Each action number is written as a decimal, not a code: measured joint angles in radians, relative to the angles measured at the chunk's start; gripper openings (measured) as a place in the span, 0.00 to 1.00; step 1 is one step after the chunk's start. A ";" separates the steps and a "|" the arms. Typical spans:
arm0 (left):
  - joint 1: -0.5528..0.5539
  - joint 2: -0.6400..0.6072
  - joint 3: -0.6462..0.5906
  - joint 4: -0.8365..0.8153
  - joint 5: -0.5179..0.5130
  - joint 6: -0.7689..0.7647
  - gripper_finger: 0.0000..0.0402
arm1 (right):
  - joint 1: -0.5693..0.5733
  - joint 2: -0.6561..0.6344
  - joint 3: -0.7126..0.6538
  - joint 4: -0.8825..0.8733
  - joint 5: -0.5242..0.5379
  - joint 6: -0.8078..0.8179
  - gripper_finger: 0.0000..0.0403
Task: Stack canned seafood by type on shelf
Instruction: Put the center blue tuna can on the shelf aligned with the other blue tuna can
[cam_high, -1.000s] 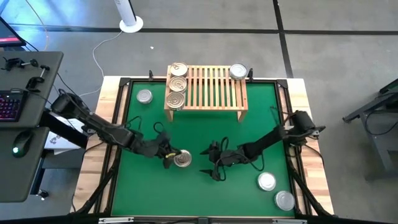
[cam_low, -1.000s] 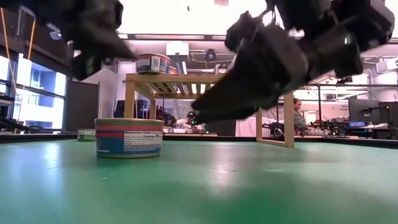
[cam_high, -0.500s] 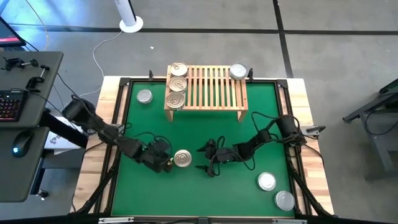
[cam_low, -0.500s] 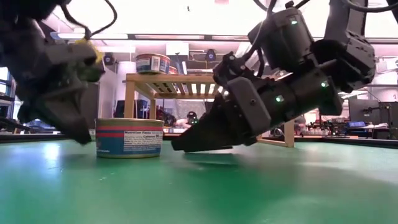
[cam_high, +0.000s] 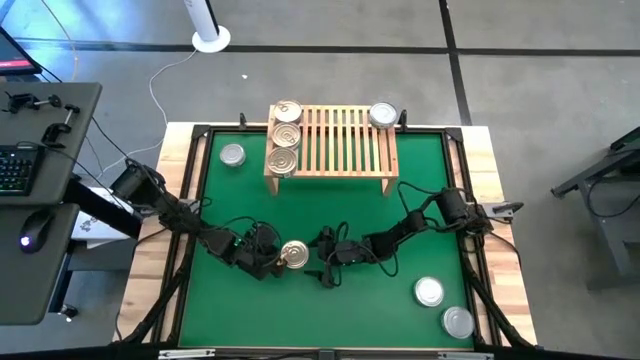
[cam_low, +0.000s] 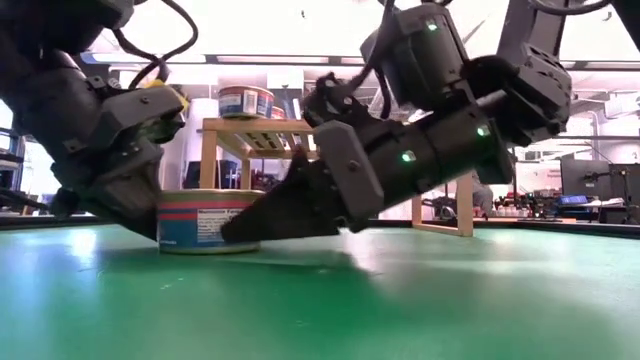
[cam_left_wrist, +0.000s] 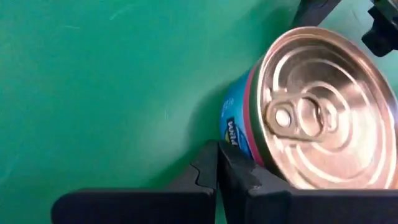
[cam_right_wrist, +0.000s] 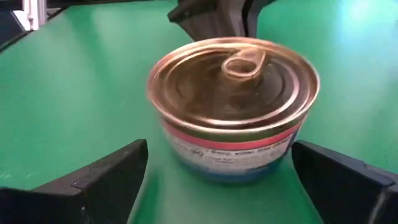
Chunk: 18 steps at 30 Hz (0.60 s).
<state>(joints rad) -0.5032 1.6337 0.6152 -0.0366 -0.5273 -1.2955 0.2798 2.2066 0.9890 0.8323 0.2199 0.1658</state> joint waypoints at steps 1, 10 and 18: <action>0.002 0.000 -0.001 0.008 -0.001 0.008 0.00 | 0.000 0.000 0.010 -0.007 0.008 -0.010 0.97; 0.049 0.001 -0.001 0.086 -0.028 0.100 0.00 | -0.012 0.000 0.094 -0.133 0.024 -0.009 0.97; 0.081 0.030 -0.003 0.161 -0.037 0.153 0.00 | -0.024 0.035 0.154 -0.174 -0.031 -0.017 0.97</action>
<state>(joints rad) -0.4225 1.6636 0.6125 0.1240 -0.5641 -1.1421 0.2561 2.2417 1.1429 0.6580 0.1884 0.1483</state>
